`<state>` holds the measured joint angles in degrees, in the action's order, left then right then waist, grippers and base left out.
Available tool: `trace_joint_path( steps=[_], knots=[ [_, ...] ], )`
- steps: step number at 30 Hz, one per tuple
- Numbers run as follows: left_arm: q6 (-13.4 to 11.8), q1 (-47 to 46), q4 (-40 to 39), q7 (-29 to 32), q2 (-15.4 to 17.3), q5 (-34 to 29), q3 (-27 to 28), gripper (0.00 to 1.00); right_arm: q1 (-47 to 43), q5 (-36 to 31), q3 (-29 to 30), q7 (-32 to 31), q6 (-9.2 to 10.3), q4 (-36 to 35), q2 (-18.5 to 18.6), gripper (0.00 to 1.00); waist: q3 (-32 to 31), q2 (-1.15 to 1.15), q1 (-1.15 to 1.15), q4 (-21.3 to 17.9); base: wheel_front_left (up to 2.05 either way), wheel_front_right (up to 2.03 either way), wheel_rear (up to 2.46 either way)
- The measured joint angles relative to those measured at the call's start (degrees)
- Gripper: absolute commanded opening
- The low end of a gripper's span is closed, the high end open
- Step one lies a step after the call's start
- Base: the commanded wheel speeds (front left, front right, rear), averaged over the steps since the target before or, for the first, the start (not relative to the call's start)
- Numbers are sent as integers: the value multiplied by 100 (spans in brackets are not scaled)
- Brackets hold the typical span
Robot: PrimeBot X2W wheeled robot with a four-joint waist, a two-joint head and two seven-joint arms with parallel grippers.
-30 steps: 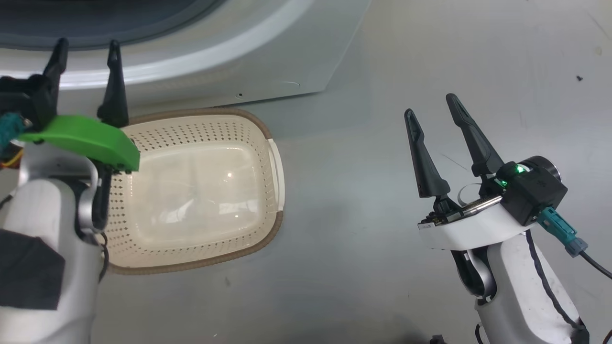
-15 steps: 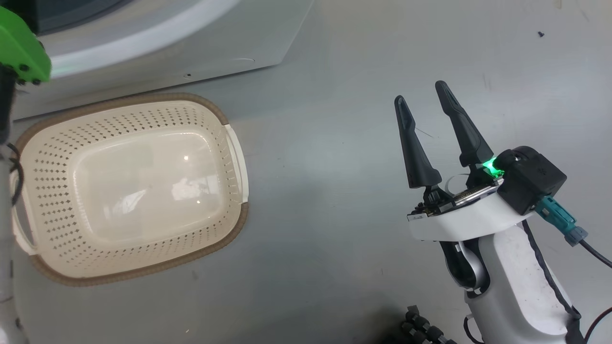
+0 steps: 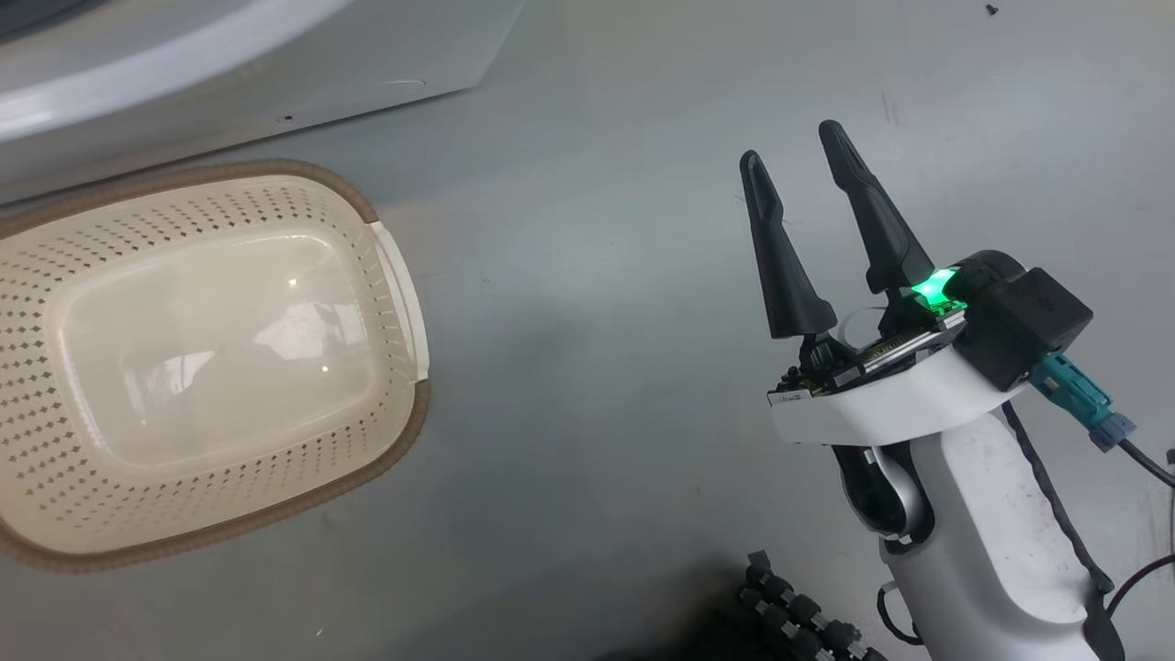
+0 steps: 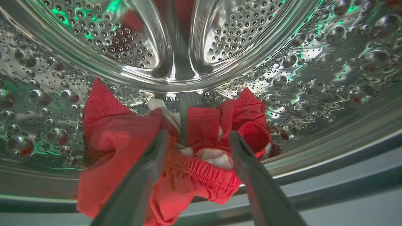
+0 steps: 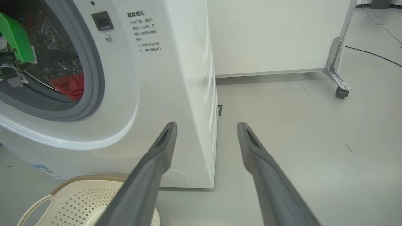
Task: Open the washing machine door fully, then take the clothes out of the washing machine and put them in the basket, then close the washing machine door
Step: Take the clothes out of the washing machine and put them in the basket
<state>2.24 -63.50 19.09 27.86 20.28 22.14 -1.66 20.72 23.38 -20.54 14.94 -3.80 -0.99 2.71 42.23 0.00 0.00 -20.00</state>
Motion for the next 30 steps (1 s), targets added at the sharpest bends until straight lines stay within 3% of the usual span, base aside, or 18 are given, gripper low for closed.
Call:
trace_joint_path(
  steps=[15,23,24,25,26,30],
  knots=[
    [-52,-374,758,676,123,44,19,100,168,115,-54,0,43,-4,-3,100,279,0,0,-212,0,0,0],
    [-285,-463,1067,1009,237,-51,1,100,258,122,-68,0,43,1,-3,100,305,0,0,-223,0,0,0],
    [-303,-471,1076,1031,237,-58,-3,46,258,122,-68,0,43,2,-3,100,306,0,0,-224,0,0,0],
    [-303,-485,1100,1049,240,-58,-9,13,258,122,-68,0,43,4,-3,100,307,0,0,-226,0,0,0],
    [-305,-500,1123,1053,240,-58,-10,0,258,122,-69,0,44,4,-3,100,308,0,0,-228,0,0,0],
    [-345,-568,1176,1099,240,-58,-35,0,260,122,-69,0,44,16,-3,100,311,0,0,-231,0,0,0]
  ],
)
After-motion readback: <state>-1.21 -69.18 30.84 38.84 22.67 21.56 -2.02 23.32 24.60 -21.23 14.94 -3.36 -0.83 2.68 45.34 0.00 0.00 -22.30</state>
